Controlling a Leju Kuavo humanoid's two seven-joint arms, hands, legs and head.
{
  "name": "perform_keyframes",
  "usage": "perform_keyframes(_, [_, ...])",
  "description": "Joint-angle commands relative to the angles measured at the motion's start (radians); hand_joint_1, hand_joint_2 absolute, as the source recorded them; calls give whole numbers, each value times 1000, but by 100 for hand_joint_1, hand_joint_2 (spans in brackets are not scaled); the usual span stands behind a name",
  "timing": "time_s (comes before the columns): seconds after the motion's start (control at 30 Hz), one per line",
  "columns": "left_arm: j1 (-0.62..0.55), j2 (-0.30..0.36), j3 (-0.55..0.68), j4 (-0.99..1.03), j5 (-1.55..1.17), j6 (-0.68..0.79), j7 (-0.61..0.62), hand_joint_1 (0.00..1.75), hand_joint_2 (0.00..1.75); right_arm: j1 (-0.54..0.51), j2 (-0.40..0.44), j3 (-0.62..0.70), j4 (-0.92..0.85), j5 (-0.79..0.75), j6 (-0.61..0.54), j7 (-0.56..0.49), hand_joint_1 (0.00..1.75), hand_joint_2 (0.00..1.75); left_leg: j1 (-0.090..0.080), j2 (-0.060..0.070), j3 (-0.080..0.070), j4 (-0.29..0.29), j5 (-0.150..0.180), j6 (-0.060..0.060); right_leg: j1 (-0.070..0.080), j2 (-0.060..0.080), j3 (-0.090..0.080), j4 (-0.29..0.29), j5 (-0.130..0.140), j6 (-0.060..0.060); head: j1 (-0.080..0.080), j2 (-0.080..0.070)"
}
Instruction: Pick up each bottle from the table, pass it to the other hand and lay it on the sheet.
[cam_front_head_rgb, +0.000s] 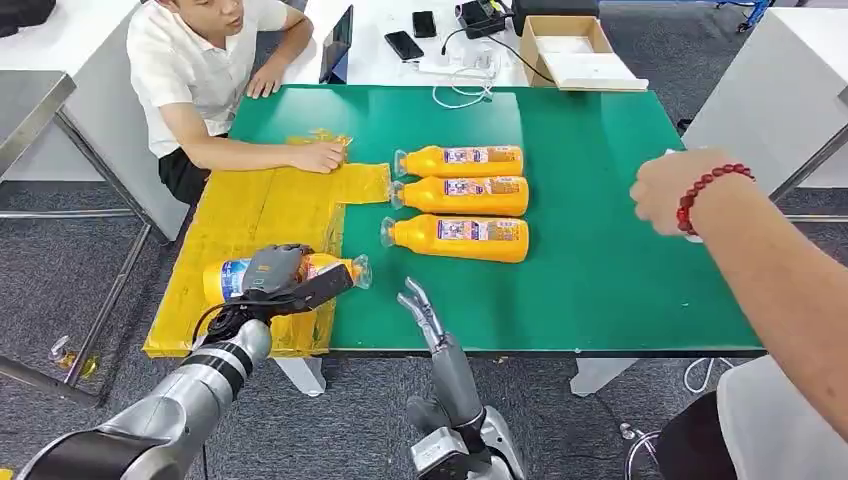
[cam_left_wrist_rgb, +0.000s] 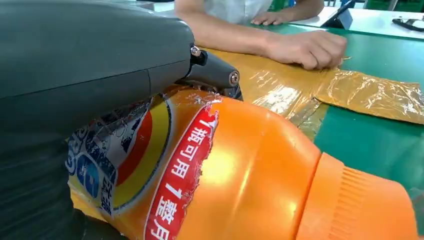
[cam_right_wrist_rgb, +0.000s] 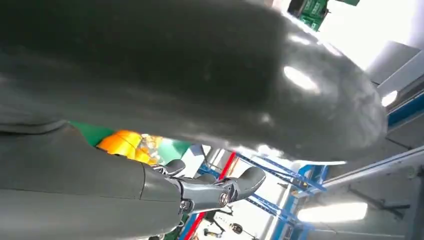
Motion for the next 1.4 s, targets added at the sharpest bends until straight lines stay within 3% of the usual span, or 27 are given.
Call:
perform_keyframes(0.03, [15, 2, 91, 117, 83, -188, 38, 9, 175, -56, 7, 1, 121, -22, -27, 0, 0, 0, 0, 3, 3, -1, -1, -1, 0, 3, 2, -1, 0, -1, 0, 0])
perform_keyframes(0.07, [12, -2, 113, 118, 110, -247, 32, 0, 175, -63, 5, 1, 130, -26, -31, 0, 0, 0, 0, 4, 5, -3, 0, -1, 0, 4, 3, -2, 1, -2, 0, 0])
perform_keyframes(0.27, [10, 2, 136, 122, 156, -402, 7, 0, 175, -93, 2, 8, 176, -47, -53, 0, 0, 0, 0, 5, 7, -3, 0, -1, 0, 4, 5, -2, 1, -2, 0, 0])
perform_keyframes(0.4, [12, -17, 157, 79, 185, -326, -75, 0, 175, -94, 0, 3, 198, -63, -82, 0, 0, 0, -1, 2, 8, -3, 0, -1, 0, 3, 8, -3, 0, -2, 0, 0])
perform_keyframes(0.47, [8, -45, 122, 62, 147, -225, -79, 0, 175, -83, -6, -2, 194, -70, -91, 0, 0, 0, -1, 1, 8, -3, 0, -1, 0, 1, 8, -3, 0, -2, 0, 0])
perform_keyframes(0.63, [18, -68, 83, 39, 119, -172, -76, 0, 175, -77, -7, -2, 190, -62, -87, 0, 0, 0, -1, -2, 6, -1, 0, 0, 0, -2, 7, -2, -1, -1, 0, 0])
perform_keyframes(0.77, [37, -69, 157, 2, 232, -201, -152, 0, 175, -64, -7, -13, 187, -62, -99, 0, 0, 0, -1, -1, 5, -1, 0, -1, -1, 0, 6, -2, -1, -1, 0, 0])
perform_keyframes(0.83, [74, -72, 196, -74, 307, -174, -250, 0, 175, -54, -13, -9, 183, -62, -117, 0, 0, 0, -1, 0, 6, -2, 0, -1, -1, 0, 6, -2, -1, -2, 0, 0])
perform_keyframes(1.27, [80, -73, 201, -86, 316, -168, -261, 0, 175, -51, -15, -7, 181, -62, -118, 0, 0, 0, -1, -1, 1, -1, 0, -1, 0, 0, 2, -1, -1, -1, 0, 0])
perform_keyframes(1.3, [94, -78, 211, -112, 340, -163, -276, 0, 175, -46, -17, -7, 178, -62, -122, 0, 0, 0, -1, 0, 1, -1, 0, -1, -1, 0, 1, -1, -1, -1, 0, 0])
perform_keyframes(1.37, [139, -85, 262, -200, 489, -298, -319, 0, 175, -33, -26, -7, 168, -68, -136, 0, 0, 0, -1, -1, 1, -1, 0, -1, 0, 0, 2, -2, -1, -1, 0, 0])
perform_keyframes(1.4, [174, -70, 226, -272, 472, -268, -332, 0, 175, -25, -34, -4, 158, -66, -146, 0, 0, 0, -1, -1, 1, -1, 0, -1, 0, -1, 2, -1, -1, -2, 0, 0])
